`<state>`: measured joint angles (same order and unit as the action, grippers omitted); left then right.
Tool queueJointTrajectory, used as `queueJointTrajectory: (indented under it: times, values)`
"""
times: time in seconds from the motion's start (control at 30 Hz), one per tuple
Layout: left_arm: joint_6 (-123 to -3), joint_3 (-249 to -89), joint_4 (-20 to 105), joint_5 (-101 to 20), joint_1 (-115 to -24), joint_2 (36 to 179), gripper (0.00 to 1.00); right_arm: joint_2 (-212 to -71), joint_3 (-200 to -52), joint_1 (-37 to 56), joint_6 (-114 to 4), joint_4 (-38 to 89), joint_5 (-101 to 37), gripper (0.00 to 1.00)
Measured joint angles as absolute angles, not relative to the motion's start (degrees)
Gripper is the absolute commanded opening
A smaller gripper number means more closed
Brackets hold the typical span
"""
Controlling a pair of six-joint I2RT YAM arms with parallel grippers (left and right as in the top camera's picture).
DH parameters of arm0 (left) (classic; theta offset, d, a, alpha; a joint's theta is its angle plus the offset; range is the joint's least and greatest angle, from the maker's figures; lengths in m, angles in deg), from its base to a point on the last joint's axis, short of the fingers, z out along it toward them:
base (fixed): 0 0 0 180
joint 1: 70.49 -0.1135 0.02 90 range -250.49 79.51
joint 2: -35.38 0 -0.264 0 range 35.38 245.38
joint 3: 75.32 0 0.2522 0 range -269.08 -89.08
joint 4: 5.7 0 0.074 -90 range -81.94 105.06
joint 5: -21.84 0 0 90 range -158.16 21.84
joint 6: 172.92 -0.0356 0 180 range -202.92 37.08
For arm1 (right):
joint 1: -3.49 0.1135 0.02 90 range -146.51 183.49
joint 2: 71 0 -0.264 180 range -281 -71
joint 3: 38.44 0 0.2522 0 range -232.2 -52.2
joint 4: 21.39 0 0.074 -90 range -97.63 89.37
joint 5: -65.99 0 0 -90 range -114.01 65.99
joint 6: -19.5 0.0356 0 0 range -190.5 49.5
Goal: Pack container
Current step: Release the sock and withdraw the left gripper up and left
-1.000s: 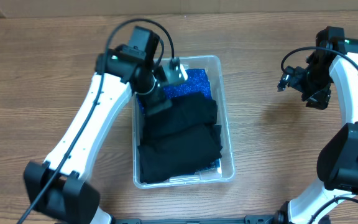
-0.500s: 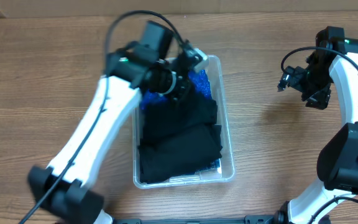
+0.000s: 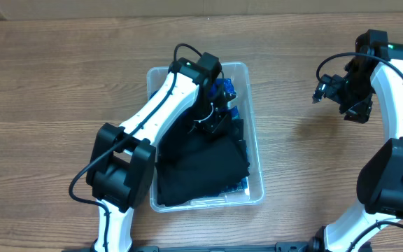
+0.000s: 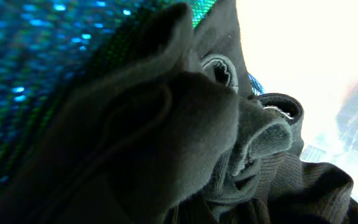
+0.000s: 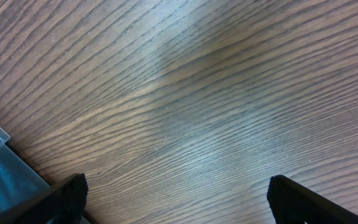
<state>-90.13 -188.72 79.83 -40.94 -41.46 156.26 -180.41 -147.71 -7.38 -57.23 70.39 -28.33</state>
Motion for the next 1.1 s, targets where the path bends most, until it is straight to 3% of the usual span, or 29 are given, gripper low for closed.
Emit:
queueJointTrajectory:
  times: [0.17, 0.2, 0.27, 0.3, 0.5, 0.67, 0.87, 1.1]
  values:
    - [-90.45, -192.0, 84.38, -42.29, -41.78, 155.8, 0.07, -180.41, -147.71, -7.38, -57.2, 70.37, -28.33, 0.97]
    - [-90.65, -193.4, 85.67, -43.01, -41.83, 155.36, 0.11, -180.41, -147.71, -7.38, -57.23, 70.33, -28.31, 0.97]
    - [-90.98, -196.98, 87.96, -44.74, -42.13, 153.66, 0.51, -180.41, -147.71, -7.38, -57.23, 70.24, -28.33, 0.97]
    - [-91.5, -198.47, 88.42, -45.66, -42.35, 152.61, 1.0, -180.41, -147.71, -7.38, -57.2, 69.85, -28.33, 1.0]
    - [-91.15, -208.0, 87.92, -56.89, -46.2, 138.86, 1.0, -180.41, -148.25, -6.38, -57.88, 67.7, -27.87, 1.0]
    - [-87.33, -209.68, 85.32, -63.67, -55.16, 131.32, 1.0, -180.41, -153.04, -1.46, -59.48, 64.86, -26.08, 1.0]
    - [-80.79, -209.59, 83.31, -66.75, -69.19, 133.81, 1.0, -180.41, -158.94, 5.21, -61.97, 59.51, -25.99, 1.0]
    - [-78.37, -209.11, 86.7, -65.22, -79.79, 136.32, 1.0, -179.01, -161.06, 4.58, -62.62, 66.11, -26.01, 1.0]
